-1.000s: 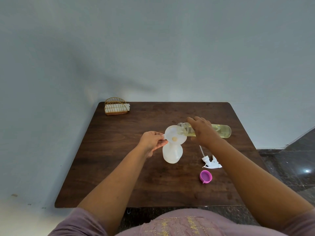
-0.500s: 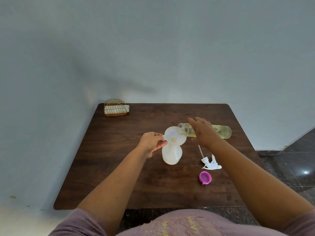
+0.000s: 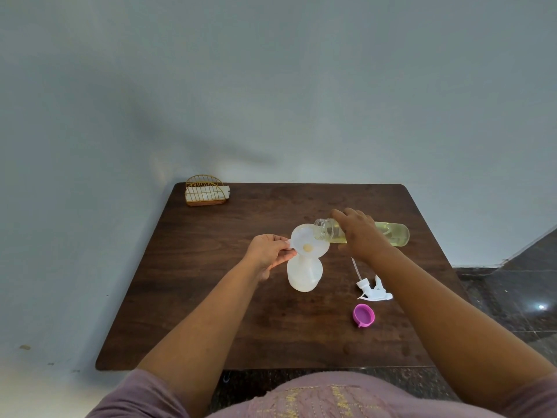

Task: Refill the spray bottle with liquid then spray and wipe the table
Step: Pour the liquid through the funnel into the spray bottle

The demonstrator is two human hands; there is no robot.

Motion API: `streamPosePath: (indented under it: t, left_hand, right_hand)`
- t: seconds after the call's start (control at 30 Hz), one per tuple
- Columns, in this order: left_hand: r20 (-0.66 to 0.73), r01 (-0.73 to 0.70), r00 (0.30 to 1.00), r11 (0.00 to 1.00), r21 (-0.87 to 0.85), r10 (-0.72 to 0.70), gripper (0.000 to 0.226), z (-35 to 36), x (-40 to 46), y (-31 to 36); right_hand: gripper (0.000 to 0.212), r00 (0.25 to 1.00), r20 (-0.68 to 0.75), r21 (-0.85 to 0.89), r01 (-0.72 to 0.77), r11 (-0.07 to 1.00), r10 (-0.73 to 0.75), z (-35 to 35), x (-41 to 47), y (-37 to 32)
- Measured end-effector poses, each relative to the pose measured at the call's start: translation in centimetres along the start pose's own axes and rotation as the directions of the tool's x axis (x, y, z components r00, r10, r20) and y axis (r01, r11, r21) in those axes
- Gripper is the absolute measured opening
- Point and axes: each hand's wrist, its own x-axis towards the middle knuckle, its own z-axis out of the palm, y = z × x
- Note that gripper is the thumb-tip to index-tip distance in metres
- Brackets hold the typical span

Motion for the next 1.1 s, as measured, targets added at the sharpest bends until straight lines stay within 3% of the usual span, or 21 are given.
streamPosePath:
  t: [1.1]
  left_hand:
    - [-0.015,-0.002,1.000,0.999,0.035,0.003,0.013,0.69,-0.25,0.16]
  right_hand:
    - [0.065,1.000,-0.016,-0.008,-0.007,1.000,0.007,0.20,0.12,0.76]
